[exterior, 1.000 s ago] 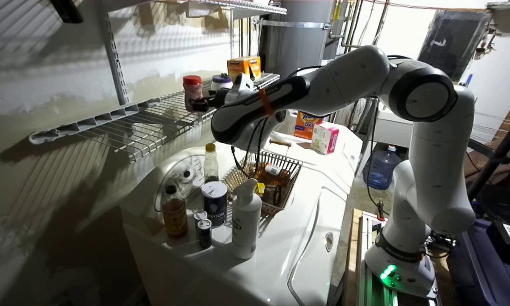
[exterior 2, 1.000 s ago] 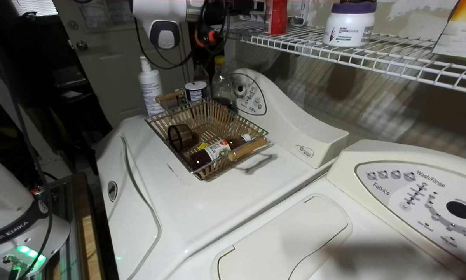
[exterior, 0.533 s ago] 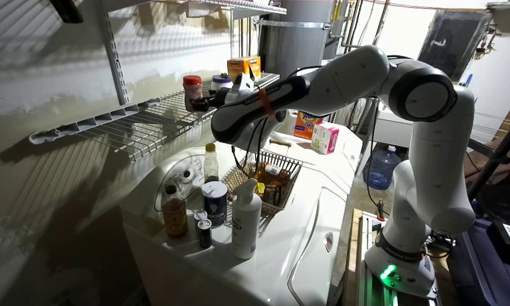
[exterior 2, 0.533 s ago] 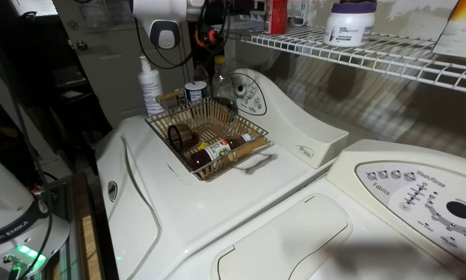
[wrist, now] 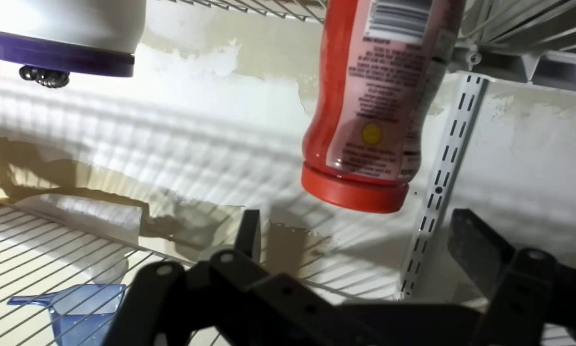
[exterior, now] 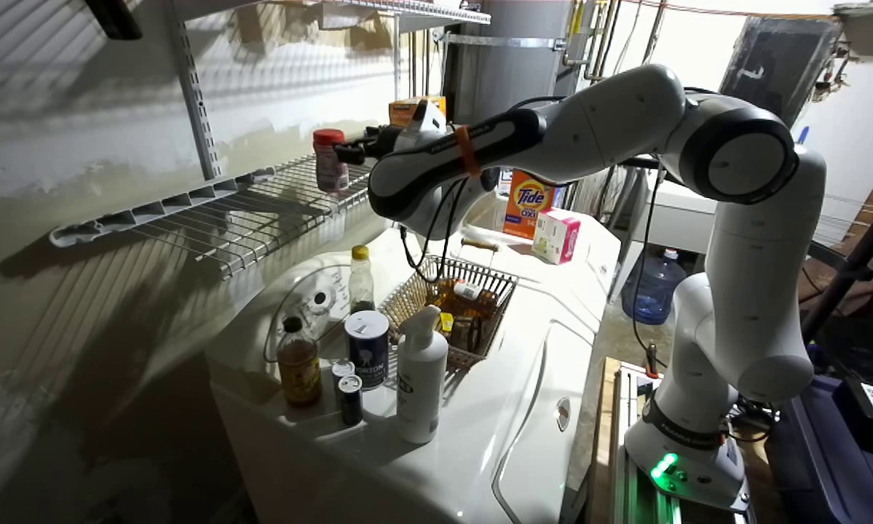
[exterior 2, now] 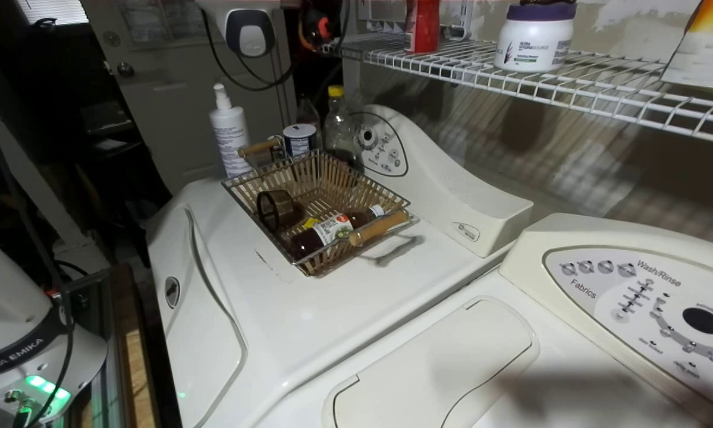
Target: Place the container on the left side of the bottom shelf upright.
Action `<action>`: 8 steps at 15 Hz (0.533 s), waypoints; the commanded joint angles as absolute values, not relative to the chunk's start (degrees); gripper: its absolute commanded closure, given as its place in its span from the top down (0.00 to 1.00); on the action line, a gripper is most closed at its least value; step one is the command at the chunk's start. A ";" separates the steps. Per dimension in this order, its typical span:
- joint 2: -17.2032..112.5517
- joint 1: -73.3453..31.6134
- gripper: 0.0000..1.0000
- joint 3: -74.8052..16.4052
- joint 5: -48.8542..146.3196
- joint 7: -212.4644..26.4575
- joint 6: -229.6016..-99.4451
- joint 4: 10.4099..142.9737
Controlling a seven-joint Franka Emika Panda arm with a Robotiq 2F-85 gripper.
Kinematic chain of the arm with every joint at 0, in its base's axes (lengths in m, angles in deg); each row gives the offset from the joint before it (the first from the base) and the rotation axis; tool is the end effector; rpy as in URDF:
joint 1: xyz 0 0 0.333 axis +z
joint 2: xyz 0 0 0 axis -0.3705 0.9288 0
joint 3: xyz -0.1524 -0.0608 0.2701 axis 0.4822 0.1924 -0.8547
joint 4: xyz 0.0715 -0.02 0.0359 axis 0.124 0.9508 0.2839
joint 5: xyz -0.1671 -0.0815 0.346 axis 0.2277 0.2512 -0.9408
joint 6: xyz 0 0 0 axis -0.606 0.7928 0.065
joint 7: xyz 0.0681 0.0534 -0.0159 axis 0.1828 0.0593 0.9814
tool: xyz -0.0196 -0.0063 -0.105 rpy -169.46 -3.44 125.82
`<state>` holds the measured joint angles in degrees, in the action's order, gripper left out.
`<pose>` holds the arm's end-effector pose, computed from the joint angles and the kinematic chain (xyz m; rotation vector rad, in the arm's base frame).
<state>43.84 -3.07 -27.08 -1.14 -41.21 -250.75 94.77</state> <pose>0.5927 0.0370 0.5509 2.0467 -0.0945 1.9400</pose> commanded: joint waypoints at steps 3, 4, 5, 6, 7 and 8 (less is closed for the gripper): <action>44.32 -3.07 1.00 -27.08 -1.14 -41.23 -250.75 94.88; 44.25 -3.03 1.00 -27.00 -1.27 -40.89 -250.97 94.88; 43.90 -2.95 1.00 -26.99 -1.47 -40.53 -250.82 95.07; 43.26 -2.90 1.00 -27.09 -1.64 -40.57 -250.34 95.27; 42.46 -2.88 1.00 -27.13 -1.12 -40.51 -250.31 95.61; 41.97 -2.81 1.00 -27.15 -0.94 -40.41 -250.44 95.71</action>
<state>44.15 -3.05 -27.08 -1.14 -41.23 -250.75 94.90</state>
